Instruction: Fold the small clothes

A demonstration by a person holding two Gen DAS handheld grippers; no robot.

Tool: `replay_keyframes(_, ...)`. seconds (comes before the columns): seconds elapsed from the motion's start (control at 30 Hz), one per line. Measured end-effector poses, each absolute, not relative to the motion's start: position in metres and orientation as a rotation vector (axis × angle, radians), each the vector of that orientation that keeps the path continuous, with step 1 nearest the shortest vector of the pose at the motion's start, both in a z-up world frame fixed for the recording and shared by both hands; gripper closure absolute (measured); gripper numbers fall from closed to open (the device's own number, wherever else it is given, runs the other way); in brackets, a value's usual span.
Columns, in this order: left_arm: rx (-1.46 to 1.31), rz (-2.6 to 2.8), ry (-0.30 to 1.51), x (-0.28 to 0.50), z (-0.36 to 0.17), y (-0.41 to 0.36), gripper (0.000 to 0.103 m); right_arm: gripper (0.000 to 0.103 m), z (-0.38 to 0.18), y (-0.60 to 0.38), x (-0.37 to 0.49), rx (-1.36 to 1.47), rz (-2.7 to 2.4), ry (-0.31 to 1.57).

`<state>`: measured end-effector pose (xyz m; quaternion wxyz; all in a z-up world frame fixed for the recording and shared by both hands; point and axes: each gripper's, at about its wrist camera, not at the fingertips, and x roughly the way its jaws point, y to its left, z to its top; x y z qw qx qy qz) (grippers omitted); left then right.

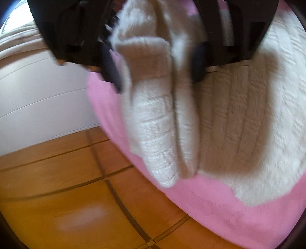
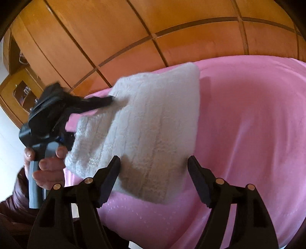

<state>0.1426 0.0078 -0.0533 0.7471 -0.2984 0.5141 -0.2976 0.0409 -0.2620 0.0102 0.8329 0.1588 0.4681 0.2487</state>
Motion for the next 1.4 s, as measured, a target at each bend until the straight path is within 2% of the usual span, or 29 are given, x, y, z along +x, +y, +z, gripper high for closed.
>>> replay_keyframes(0.03,-0.605,-0.633,1.108,0.143,-0.050,0.004,0.076,0.029,0.009,-0.264,0.040,0.323,0.526,0.990)
replay_keyframes(0.07,-0.573,-0.625,1.083,0.143,-0.045,0.002,0.082,0.028,0.010,-0.260,0.041,0.305,0.526,0.986)
replay_keyframes(0.27,-0.385,-0.610,0.886,0.131,0.011,0.012,0.085,0.028,0.027,-0.250,0.039,0.316,0.595,0.950)
replay_keyframes(0.4,-0.332,-0.525,0.830,0.120,0.020,0.050,0.085,0.028,0.038,-0.214,0.037,0.270,0.684,0.929)
replay_keyframes(0.6,-0.304,-0.313,0.897,0.116,-0.023,0.101,0.085,0.027,0.023,-0.156,0.041,0.177,0.755,0.972)
replay_keyframes(0.63,-0.282,-0.263,0.904,0.115,-0.032,0.104,0.091,0.024,0.021,-0.149,0.041,0.161,0.757,0.978)
replay_keyframes(0.7,-0.260,-0.222,0.936,0.117,-0.048,0.111,0.091,0.019,0.015,-0.133,0.039,0.096,0.753,0.974)
replay_keyframes(0.87,-0.234,-0.181,0.911,0.105,-0.045,0.118,0.078,0.016,0.021,-0.126,0.034,0.012,0.744,0.971)
replay_keyframes(0.9,-0.234,-0.171,0.904,0.102,-0.040,0.118,0.072,0.015,0.026,-0.131,0.033,0.031,0.765,0.971)
replay_keyframes(0.97,-0.251,-0.153,0.873,0.094,-0.030,0.121,0.036,0.015,0.037,-0.145,0.036,0.085,0.787,0.966)
replay_keyframes(1.0,-0.270,-0.160,0.849,0.090,-0.025,0.125,0.032,0.015,0.043,-0.156,0.037,0.110,0.783,0.955)
replay_keyframes(1.13,-0.295,-0.180,0.803,0.081,-0.010,0.125,0.032,0.015,0.054,-0.193,0.053,0.143,0.657,0.906)
replay_keyframes(1.2,-0.285,-0.179,0.780,0.077,-0.003,0.120,0.032,0.021,0.054,-0.199,0.063,0.130,0.599,0.906)
replay_keyframes(1.3,-0.241,-0.183,0.738,0.069,0.007,0.111,0.032,0.041,0.050,-0.204,0.069,0.111,0.538,0.912)
replay_keyframes(1.33,-0.222,-0.181,0.725,0.067,0.009,0.107,0.032,0.050,0.048,-0.202,0.070,0.109,0.534,0.918)
replay_keyframes(1.37,-0.211,-0.183,0.718,0.066,0.010,0.104,0.032,0.056,0.046,-0.201,0.071,0.103,0.533,0.926)
replay_keyframes(1.4,-0.198,-0.189,0.713,0.065,0.012,0.101,0.032,0.057,0.042,-0.199,0.070,0.090,0.536,0.937)
